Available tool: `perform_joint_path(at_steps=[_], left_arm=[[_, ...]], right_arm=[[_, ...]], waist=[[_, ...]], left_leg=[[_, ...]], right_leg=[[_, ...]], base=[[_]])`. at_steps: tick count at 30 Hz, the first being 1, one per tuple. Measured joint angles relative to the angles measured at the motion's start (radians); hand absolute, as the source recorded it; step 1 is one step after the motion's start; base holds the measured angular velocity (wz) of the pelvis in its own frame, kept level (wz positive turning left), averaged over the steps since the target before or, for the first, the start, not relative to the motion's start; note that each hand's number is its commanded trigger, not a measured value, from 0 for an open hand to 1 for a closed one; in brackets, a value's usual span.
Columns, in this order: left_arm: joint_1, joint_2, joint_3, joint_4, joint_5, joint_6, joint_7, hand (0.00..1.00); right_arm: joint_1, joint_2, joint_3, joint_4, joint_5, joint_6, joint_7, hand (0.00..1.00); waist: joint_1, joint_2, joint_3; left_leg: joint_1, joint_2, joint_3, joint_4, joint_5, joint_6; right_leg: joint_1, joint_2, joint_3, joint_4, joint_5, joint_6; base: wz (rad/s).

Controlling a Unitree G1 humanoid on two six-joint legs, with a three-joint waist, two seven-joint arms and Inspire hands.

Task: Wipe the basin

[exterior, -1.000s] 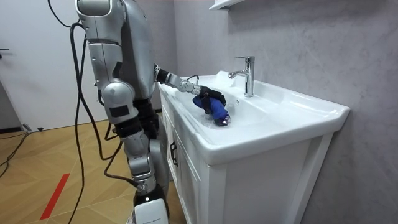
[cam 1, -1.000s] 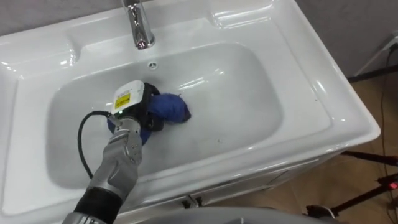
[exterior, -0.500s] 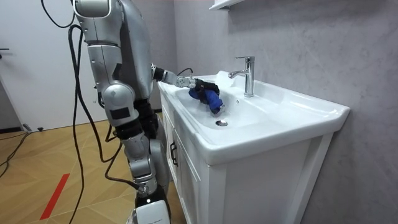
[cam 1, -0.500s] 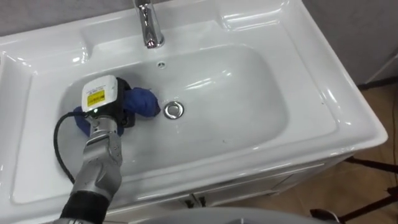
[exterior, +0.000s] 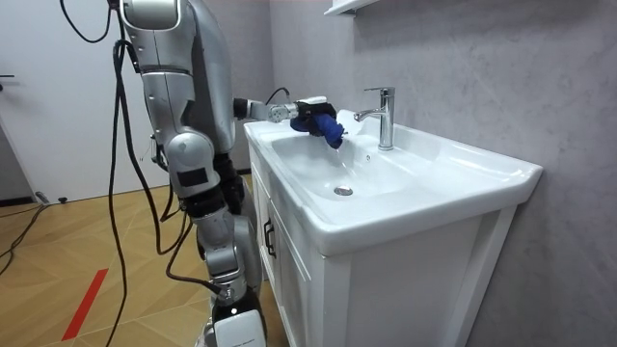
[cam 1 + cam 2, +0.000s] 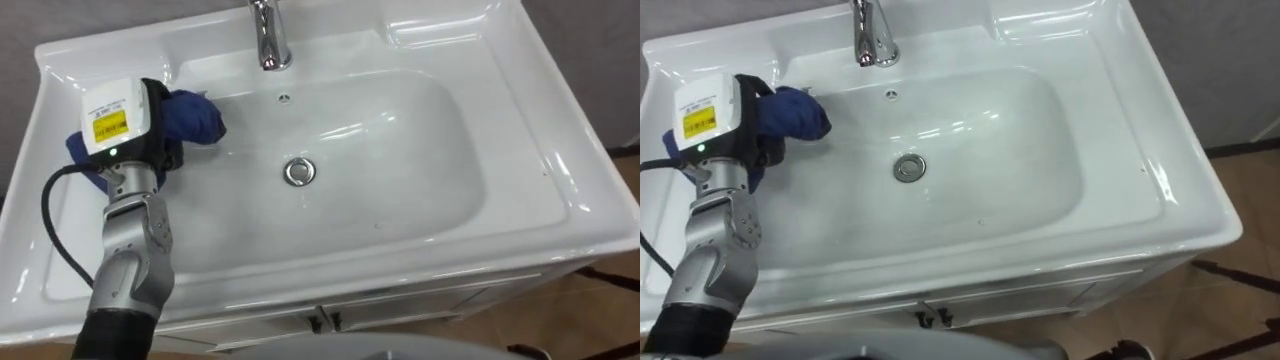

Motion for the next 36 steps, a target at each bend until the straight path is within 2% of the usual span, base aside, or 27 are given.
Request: perform_joint_path(at_steps=[7,15,19,24,26,31,36], left_arm=[[0.0,0.0,0.002,-0.036,-0.001,-0.004,0.0,1.0],[0.0,0.006,0.037,-0.091,-0.002,-0.003,0.012,1.0],[0.0,0.035,0.047,-0.107,-0.003,-0.003,0.04,1.0],[0.0,0.036,0.058,-0.107,-0.003,0.001,0.047,1.0],[0.0,0.036,0.074,-0.107,-0.038,0.0,0.048,1.0],[0.004,0.037,0.123,-0.108,-0.053,0.021,0.049,1.0],[0.058,0.037,0.156,-0.078,-0.067,0.061,0.063,1.0]], right_arm=[[0.01,-0.002,0.002,0.016,0.001,-0.017,0.003,0.0],[0.023,-0.005,0.002,0.017,0.0,-0.011,0.003,0.0],[0.03,-0.005,0.002,0.016,-0.01,-0.009,0.003,0.0],[0.038,-0.005,0.003,0.015,-0.037,-0.009,0.003,0.0],[0.044,-0.007,0.002,0.011,-0.049,-0.007,0.003,0.0],[0.046,-0.009,-0.008,0.009,-0.085,0.026,0.019,0.0],[0.058,-0.011,-0.016,-0.006,-0.1,0.057,0.02,0.0]], waist=[[0.014,0.004,0.0024],[0.018,0.012,0.0046],[0.018,0.014,0.0029],[0.019,0.015,0.0026],[0.019,0.017,0.0024],[0.024,0.022,0.001],[0.025,0.022,0.0018]], left_leg=[[-0.001,0.0,0.001,0.0,0.0,0.0],[-0.001,0.0,0.001,0.0,0.0,0.0],[-0.001,-0.001,0.001,0.0,0.0,0.0],[-0.001,-0.001,0.001,0.0,0.0,0.0],[-0.001,-0.001,0.002,0.0,0.0,0.0],[0.003,-0.001,0.013,0.0,0.0,0.0],[0.017,-0.001,0.015,-0.01,0.0,0.0]], right_leg=[[0.0,0.0,0.001,0.0,0.0,0.0],[0.001,-0.001,0.001,-0.001,-0.001,0.001],[0.001,-0.001,0.0,-0.002,-0.001,0.001],[0.001,-0.002,0.0,-0.002,-0.001,0.002],[0.001,-0.002,0.0,-0.002,-0.001,0.002],[-0.003,-0.002,0.012,-0.002,-0.001,0.002],[0.006,-0.002,0.009,-0.001,-0.001,0.002]], base=[[0.0],[0.0],[0.0],[0.0],[0.0],[-0.05],[-0.02]])
